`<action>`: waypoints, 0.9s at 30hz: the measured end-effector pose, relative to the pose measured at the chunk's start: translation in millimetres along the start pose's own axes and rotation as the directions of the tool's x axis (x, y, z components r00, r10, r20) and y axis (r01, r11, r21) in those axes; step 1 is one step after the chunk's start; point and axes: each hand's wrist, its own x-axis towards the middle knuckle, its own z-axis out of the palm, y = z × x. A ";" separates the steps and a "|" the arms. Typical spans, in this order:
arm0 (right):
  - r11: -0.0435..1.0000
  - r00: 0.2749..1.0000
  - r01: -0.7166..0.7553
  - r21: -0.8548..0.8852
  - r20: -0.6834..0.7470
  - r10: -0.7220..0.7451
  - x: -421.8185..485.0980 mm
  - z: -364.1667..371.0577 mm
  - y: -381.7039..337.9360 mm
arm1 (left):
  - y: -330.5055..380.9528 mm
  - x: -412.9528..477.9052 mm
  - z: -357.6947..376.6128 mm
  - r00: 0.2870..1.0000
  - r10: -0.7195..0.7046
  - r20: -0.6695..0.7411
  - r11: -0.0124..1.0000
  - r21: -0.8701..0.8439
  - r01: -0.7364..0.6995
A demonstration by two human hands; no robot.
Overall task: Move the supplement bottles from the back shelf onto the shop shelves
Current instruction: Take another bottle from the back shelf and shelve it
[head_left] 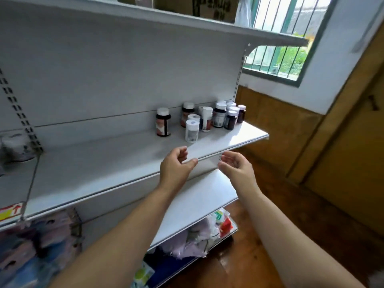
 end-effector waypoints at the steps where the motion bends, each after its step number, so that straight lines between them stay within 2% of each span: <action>1: 1.000 1.000 -0.001 0.003 -0.008 0.001 11.3 -11.3 4.7 | 0.4 7.2 16.9 1.000 0.006 0.018 1.000 0.008 -0.006; 4: 1.000 1.000 0.011 -0.006 -0.019 -0.012 53.9 -36.7 21.8 | -4.1 35.5 61.9 0.998 0.039 0.043 0.999 0.029 -0.041; 8: 1.000 1.000 0.004 -0.006 0.005 -0.004 122.5 -48.3 40.3 | -15.4 88.7 99.7 0.999 0.048 -0.025 0.999 0.022 -0.047; 11: 0.999 0.996 -0.045 0.016 0.081 0.044 167.5 -44.2 45.3 | -17.9 124.2 110.3 0.993 0.014 -0.115 1.000 0.024 -0.011; 16: 0.999 0.972 -0.033 -0.006 0.232 0.033 227.7 -27.2 42.6 | -19.1 166.9 110.0 0.963 0.016 -0.267 0.996 0.094 0.010; 21: 0.998 0.922 -0.055 0.011 0.384 0.046 271.4 -3.3 53.6 | -34.7 183.6 108.2 0.891 -0.056 -0.450 0.982 0.135 0.130; 27: 0.995 0.810 -0.095 -0.013 0.581 0.085 303.2 14.1 67.8 | -53.6 178.6 115.1 0.778 -0.135 -0.614 0.944 0.159 0.289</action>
